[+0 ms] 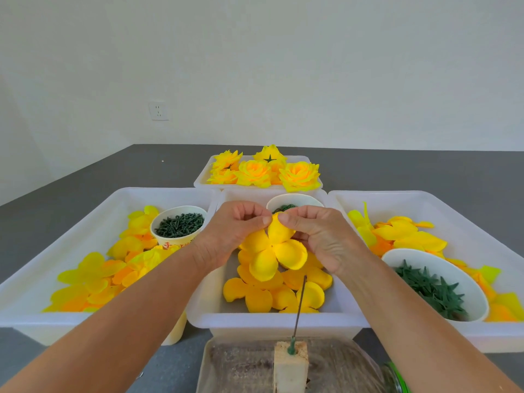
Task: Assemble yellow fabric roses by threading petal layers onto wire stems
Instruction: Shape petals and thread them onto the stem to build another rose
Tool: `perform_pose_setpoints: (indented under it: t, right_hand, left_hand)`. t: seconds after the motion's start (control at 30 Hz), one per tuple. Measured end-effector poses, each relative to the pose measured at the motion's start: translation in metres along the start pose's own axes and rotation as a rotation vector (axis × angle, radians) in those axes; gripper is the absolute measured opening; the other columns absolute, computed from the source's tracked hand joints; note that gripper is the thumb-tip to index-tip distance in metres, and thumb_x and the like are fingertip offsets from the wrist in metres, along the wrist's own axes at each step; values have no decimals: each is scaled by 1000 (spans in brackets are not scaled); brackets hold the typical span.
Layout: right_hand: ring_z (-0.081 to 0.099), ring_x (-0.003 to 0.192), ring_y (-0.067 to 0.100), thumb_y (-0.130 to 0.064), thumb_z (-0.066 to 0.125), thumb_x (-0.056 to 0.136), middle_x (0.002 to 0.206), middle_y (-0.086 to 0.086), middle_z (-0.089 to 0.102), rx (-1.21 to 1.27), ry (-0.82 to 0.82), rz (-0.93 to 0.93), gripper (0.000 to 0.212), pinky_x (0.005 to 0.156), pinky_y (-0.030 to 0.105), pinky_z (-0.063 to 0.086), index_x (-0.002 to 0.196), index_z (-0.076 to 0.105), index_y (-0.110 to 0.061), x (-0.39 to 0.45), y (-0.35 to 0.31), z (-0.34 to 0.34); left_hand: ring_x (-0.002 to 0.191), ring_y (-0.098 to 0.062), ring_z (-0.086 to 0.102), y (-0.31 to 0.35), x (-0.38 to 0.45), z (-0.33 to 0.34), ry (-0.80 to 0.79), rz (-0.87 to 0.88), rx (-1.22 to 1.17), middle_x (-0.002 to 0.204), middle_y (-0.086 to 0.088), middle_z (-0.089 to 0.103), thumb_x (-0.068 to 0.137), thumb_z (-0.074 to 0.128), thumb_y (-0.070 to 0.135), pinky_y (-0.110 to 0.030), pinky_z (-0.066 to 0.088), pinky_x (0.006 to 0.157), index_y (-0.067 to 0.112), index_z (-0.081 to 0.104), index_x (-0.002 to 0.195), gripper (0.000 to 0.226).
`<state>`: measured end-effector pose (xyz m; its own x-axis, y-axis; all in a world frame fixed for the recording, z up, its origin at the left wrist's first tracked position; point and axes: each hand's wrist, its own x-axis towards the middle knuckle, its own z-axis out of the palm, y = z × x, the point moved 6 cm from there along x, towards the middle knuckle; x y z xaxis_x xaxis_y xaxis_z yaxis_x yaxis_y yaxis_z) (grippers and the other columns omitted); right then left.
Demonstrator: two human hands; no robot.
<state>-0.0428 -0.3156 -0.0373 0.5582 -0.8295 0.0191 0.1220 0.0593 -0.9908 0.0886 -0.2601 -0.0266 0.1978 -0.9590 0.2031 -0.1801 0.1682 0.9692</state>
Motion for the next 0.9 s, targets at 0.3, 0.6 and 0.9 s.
perform_pose_setpoints:
  t: [0.3,0.6,0.9]
  right_hand:
    - [65,96,31,-27,78,69,94,12,72,-61,146,22,25,89,46,53,87,73,-10,3,5,-9]
    - [70,72,22,-25,62,73,82,12,72,309,-236,99,28,62,33,58,91,72,-6,-1,-2,16]
    - [71,74,18,-27,63,72,82,7,74,128,-312,-55,22,63,28,57,80,76,-12,-2,-10,20]
  left_hand:
    - [78,-19,54,1,-1,3,-11,30,50,86,-14,62,89,58,6,-27,46,71,7,65,86,7]
    - [69,-13,57,8,-4,11,-223,4,-217,73,-1,65,79,53,17,-22,49,67,3,60,82,16]
    - [57,-10,62,12,-4,2,-100,13,-382,65,-1,68,76,54,13,-21,52,55,14,73,67,21]
